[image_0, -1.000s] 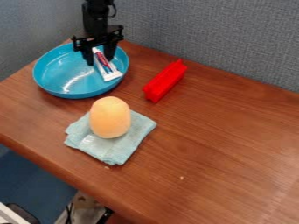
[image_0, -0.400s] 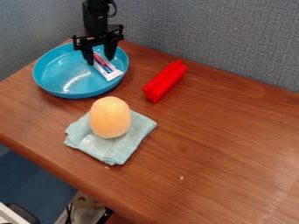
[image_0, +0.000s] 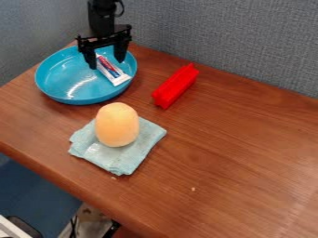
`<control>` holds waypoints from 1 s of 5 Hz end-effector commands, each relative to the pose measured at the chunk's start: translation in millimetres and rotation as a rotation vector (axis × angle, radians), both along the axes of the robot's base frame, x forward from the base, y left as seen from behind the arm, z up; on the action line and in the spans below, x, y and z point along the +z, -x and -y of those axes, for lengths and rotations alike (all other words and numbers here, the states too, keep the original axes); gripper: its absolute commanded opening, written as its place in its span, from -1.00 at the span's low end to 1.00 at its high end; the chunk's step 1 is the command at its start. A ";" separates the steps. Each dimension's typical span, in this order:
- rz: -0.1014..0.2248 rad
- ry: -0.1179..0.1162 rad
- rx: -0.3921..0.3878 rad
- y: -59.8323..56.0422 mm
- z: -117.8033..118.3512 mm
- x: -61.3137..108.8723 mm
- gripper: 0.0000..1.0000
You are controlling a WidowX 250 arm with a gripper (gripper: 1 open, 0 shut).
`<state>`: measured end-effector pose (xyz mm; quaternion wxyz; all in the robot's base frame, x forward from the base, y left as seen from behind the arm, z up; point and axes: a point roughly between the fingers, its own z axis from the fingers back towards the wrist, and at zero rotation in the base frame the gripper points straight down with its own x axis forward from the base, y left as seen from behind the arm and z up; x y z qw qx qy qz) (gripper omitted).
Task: Put the toothpaste on the blue plate
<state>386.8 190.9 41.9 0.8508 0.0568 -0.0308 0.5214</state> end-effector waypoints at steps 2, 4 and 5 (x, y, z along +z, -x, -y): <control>0.055 -0.020 -0.028 -10.3 2.6 25.6 -1.00; 0.047 -0.023 -0.030 -15.6 3.7 19.3 1.00; 0.053 -0.008 -0.037 -13.9 5.7 30.9 1.00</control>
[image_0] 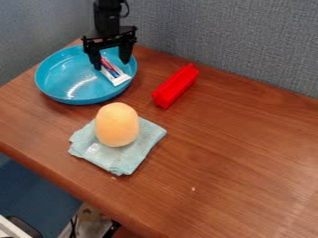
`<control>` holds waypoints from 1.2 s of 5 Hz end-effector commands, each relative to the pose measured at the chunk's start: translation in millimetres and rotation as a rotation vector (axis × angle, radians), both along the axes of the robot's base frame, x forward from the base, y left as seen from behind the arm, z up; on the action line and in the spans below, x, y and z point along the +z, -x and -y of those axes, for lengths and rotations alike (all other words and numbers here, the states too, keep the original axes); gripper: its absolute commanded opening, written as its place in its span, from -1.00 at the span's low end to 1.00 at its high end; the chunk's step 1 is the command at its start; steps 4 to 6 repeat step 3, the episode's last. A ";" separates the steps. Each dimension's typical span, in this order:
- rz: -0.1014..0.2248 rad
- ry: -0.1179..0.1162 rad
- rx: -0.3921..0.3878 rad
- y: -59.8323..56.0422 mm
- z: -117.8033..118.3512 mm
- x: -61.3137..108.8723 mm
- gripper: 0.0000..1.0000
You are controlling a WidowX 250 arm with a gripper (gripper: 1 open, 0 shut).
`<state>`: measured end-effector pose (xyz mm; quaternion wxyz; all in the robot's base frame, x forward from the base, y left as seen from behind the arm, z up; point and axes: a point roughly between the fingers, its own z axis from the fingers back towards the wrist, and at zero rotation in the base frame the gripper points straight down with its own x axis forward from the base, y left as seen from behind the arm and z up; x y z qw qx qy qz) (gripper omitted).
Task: Put the toothpaste on the blue plate
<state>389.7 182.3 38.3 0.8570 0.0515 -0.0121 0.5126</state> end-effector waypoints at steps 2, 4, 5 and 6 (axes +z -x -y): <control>0.103 -0.004 -0.028 -7.5 0.1 61.7 1.00; 0.120 0.012 -0.031 -4.8 0.6 77.3 1.00; 0.120 0.012 -0.031 -4.8 0.6 77.3 1.00; 0.120 0.012 -0.031 -4.8 0.6 77.3 1.00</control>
